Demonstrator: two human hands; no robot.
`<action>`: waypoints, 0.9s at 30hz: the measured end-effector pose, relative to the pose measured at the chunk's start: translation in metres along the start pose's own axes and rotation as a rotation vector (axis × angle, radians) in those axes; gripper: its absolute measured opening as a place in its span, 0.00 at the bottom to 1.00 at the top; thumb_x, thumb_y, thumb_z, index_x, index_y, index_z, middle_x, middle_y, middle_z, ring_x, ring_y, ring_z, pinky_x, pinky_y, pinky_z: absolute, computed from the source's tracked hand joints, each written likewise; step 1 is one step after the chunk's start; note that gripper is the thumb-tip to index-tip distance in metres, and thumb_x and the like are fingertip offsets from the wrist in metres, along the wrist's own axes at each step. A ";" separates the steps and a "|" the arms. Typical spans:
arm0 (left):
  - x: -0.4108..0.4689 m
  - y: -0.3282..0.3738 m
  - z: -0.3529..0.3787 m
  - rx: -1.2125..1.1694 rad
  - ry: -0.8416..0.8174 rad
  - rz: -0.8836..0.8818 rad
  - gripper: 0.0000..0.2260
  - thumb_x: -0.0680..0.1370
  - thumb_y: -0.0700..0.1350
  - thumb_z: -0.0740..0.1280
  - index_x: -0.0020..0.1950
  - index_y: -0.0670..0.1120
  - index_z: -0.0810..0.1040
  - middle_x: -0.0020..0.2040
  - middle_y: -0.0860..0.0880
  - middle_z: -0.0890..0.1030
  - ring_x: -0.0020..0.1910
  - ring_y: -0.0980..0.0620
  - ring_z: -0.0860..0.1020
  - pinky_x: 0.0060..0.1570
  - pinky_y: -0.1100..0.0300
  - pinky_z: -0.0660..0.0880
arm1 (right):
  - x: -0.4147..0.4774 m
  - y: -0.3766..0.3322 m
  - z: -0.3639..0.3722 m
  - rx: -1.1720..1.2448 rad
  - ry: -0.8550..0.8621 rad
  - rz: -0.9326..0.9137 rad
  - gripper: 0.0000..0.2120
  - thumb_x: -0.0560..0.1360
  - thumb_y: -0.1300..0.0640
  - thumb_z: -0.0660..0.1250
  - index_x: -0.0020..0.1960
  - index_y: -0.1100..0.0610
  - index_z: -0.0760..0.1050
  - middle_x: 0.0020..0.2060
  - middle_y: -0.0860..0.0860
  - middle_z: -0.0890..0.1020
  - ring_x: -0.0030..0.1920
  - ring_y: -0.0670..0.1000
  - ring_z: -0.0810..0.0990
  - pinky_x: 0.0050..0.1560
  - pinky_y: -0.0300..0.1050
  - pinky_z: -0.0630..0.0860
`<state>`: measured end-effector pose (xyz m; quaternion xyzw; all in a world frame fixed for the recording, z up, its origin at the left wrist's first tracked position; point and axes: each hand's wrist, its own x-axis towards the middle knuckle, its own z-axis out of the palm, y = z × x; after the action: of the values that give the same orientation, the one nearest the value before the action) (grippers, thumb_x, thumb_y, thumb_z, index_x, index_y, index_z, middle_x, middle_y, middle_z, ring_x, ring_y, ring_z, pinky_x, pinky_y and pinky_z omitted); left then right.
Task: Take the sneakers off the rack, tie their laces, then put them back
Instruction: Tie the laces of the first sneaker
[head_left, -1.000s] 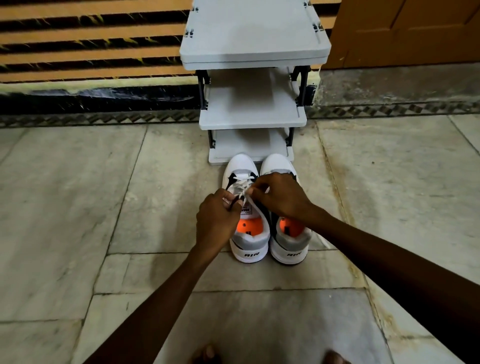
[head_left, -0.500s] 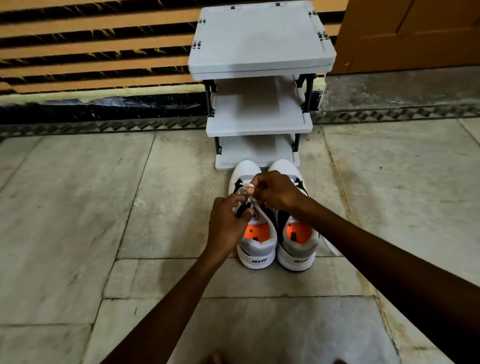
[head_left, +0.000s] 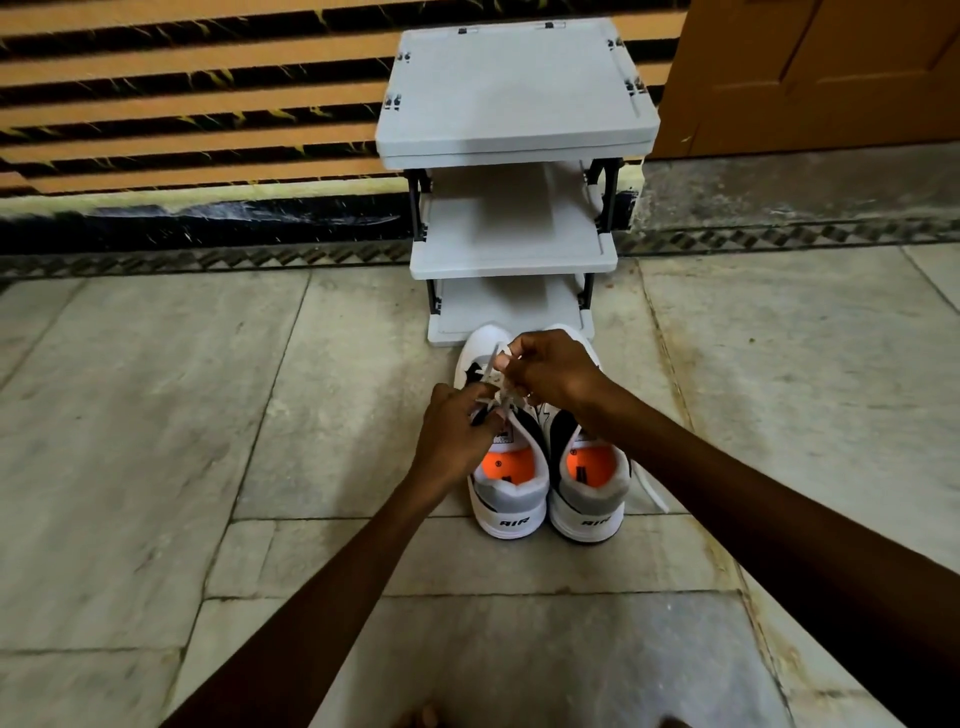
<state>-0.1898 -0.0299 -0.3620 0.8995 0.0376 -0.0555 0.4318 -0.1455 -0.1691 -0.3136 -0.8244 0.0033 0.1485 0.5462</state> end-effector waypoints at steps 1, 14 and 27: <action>0.001 0.001 -0.002 0.031 -0.008 0.012 0.09 0.75 0.49 0.68 0.52 0.48 0.81 0.48 0.42 0.78 0.46 0.47 0.79 0.43 0.61 0.71 | -0.001 0.003 -0.001 -0.050 0.023 -0.006 0.11 0.76 0.55 0.69 0.35 0.54 0.76 0.28 0.51 0.80 0.25 0.46 0.76 0.29 0.36 0.73; 0.007 0.023 -0.033 0.489 -0.092 0.066 0.10 0.75 0.55 0.67 0.42 0.49 0.75 0.49 0.48 0.83 0.49 0.44 0.80 0.47 0.53 0.74 | -0.019 0.012 -0.022 -0.497 0.208 0.105 0.14 0.67 0.52 0.72 0.32 0.61 0.73 0.38 0.59 0.82 0.40 0.59 0.81 0.34 0.43 0.73; 0.006 0.029 -0.053 -0.109 -0.123 -0.155 0.09 0.80 0.47 0.64 0.42 0.45 0.78 0.33 0.50 0.81 0.33 0.53 0.77 0.38 0.62 0.71 | -0.021 0.007 -0.002 -0.801 0.043 -0.243 0.19 0.71 0.61 0.67 0.62 0.54 0.75 0.55 0.57 0.82 0.53 0.62 0.81 0.49 0.53 0.80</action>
<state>-0.1773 -0.0068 -0.3072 0.8639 0.0837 -0.1416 0.4760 -0.1663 -0.1773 -0.3141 -0.9690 -0.1404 0.0553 0.1956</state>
